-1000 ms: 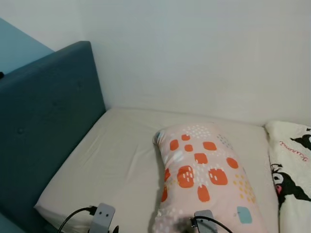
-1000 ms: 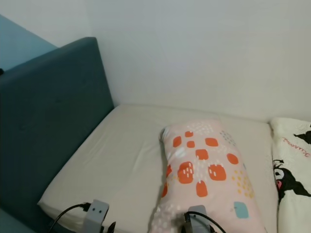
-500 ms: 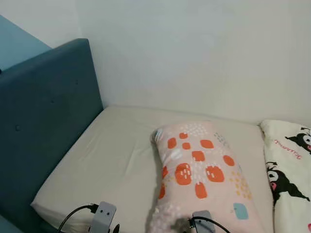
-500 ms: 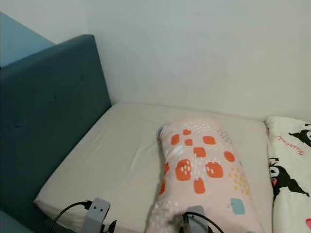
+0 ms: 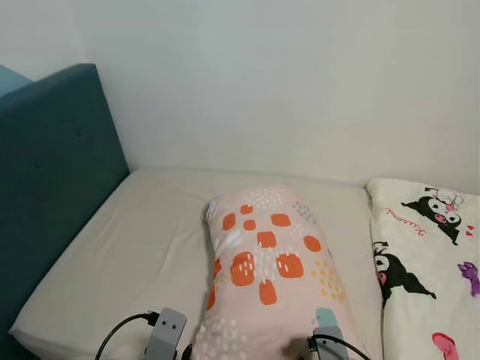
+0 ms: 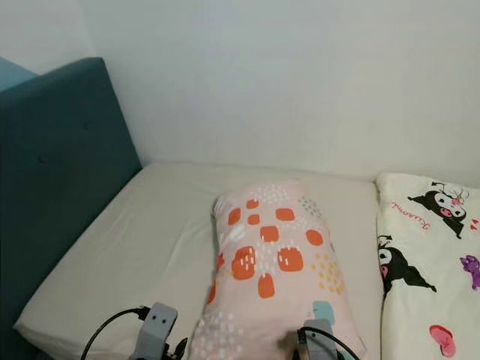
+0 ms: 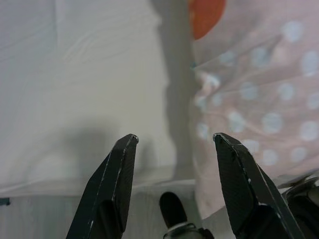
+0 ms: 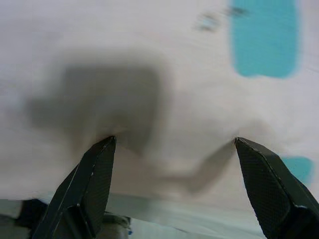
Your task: Clean up the room
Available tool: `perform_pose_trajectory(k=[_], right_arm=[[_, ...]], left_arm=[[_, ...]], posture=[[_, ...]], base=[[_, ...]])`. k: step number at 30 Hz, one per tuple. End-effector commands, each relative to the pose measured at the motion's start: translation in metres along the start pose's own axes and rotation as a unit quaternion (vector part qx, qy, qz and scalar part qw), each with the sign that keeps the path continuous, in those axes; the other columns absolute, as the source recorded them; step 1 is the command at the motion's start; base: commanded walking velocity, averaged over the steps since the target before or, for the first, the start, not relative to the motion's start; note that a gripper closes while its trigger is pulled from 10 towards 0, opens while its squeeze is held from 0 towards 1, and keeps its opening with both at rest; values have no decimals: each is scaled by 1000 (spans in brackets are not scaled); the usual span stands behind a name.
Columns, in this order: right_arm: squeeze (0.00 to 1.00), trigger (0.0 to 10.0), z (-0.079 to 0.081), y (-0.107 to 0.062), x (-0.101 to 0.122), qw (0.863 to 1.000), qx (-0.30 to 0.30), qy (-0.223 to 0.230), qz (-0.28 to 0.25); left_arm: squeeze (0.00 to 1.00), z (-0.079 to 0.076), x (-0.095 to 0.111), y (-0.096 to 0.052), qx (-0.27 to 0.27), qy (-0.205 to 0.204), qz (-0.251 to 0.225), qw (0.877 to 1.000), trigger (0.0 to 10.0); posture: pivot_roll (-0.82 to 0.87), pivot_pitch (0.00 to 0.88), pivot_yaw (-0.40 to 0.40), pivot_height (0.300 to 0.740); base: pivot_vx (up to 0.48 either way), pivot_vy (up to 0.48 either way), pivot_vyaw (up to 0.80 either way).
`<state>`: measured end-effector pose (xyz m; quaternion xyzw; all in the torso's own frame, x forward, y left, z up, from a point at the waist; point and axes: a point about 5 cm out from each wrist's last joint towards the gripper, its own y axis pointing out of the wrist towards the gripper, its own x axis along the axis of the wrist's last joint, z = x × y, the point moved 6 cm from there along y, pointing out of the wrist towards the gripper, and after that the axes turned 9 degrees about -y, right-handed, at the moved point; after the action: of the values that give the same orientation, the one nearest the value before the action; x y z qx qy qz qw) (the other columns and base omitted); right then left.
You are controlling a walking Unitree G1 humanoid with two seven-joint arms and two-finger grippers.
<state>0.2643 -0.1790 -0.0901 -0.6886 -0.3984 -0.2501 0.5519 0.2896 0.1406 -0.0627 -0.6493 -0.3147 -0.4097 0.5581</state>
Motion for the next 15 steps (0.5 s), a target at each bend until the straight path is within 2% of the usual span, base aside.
perform_pose_trajectory(k=[1, 10, 15], right_arm=[[0, 10000, 3, 0, -1, 1000, 4, 5, 3], [0, 10000, -2, 1, 9, 1000, -7, 4, -21], [0, 10000, -8, 1, 28, 997, -19, 14, -70]], left_arm=[[0, 5, -10, -3, 8, -1, 18, 1000, 10000], [0, 7, -6, -3, 12, -1, 7, 1000, 10000], [0, 7, -1, -4, 8, -14, -7, 1000, 10000]], posture=[[36, 95, -1, 740], [35, 96, -4, 740], [29, 101, -6, 740]], base=[[0, 0, 0], [0, 0, 0], [0, 0, 0]])
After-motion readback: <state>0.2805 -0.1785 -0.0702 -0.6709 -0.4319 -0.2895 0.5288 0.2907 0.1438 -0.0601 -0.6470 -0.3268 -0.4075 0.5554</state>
